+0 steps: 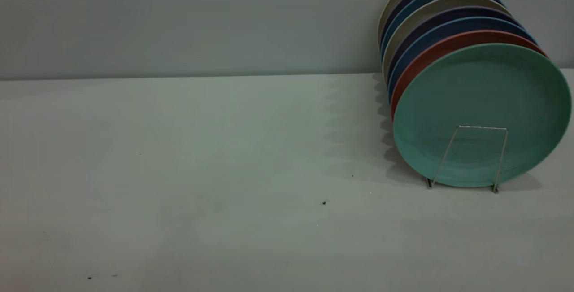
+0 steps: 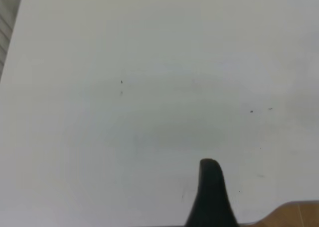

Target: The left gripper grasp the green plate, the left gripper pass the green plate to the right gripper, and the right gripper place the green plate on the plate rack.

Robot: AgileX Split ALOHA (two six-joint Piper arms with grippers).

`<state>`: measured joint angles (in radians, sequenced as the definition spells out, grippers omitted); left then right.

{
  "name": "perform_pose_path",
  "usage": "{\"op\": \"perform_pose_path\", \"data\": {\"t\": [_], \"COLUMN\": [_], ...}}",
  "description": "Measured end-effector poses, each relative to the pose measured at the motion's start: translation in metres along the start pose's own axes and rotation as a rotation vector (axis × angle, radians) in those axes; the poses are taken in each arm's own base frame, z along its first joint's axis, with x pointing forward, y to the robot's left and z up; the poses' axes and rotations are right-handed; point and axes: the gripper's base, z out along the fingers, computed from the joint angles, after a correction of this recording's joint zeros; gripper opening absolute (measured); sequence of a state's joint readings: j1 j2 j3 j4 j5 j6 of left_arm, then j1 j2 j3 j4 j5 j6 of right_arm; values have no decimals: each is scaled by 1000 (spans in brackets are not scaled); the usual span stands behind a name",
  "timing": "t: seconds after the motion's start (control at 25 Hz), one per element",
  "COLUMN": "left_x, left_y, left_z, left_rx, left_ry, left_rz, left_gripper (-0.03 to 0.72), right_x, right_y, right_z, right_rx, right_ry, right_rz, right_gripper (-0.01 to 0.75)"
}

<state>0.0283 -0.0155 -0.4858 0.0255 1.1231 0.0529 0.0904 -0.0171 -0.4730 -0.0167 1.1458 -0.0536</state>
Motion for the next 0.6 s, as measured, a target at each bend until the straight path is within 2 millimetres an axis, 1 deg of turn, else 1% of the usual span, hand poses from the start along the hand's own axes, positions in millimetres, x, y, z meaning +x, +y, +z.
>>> {"op": "perform_pose_path", "data": {"t": [0.6], "left_x": [1], "left_y": [0], "left_z": [-1], "left_rx": [-1], "left_ry": [-4], "left_rz": [0], "left_gripper": [588], "right_x": [0], "right_y": [0], "right_z": [0], "right_rx": [1], "right_ry": [0], "right_rz": [0], "right_gripper": [393]}}
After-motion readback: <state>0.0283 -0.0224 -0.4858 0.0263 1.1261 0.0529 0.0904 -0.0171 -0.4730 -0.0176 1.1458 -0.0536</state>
